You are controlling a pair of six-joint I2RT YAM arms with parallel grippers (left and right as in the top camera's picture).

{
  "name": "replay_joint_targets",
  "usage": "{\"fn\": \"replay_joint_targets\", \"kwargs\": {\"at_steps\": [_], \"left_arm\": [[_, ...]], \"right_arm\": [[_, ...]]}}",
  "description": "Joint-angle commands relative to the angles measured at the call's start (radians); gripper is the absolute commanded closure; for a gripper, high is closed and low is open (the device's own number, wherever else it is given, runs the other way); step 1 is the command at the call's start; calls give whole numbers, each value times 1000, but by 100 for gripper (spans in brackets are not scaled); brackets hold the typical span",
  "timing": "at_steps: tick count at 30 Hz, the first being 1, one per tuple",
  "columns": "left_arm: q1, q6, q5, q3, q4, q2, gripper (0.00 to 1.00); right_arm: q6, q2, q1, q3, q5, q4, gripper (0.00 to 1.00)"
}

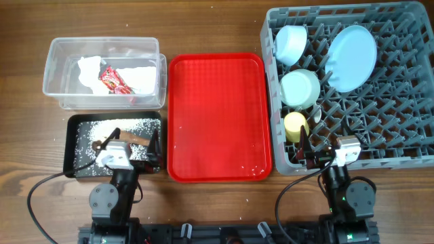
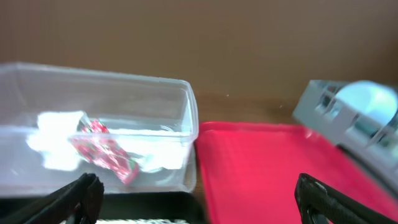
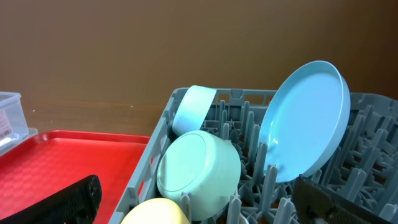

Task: Sort waste into correct bins and load items into the dishwasher rack

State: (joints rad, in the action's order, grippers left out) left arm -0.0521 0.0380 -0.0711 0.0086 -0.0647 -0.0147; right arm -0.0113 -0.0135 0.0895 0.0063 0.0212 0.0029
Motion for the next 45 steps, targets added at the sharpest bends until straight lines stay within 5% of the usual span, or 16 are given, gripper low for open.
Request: {"fn": "replay_joint_targets", "kwargs": {"at_steps": [1,45], "left_arm": [[5,-243,16,-3,-11,12,0],[18,-229,20,-3,-11,12,0]], "right_arm": [[14,10,2,-1,-14,3,0],[14,10,2,-1,-14,3,0]]}}
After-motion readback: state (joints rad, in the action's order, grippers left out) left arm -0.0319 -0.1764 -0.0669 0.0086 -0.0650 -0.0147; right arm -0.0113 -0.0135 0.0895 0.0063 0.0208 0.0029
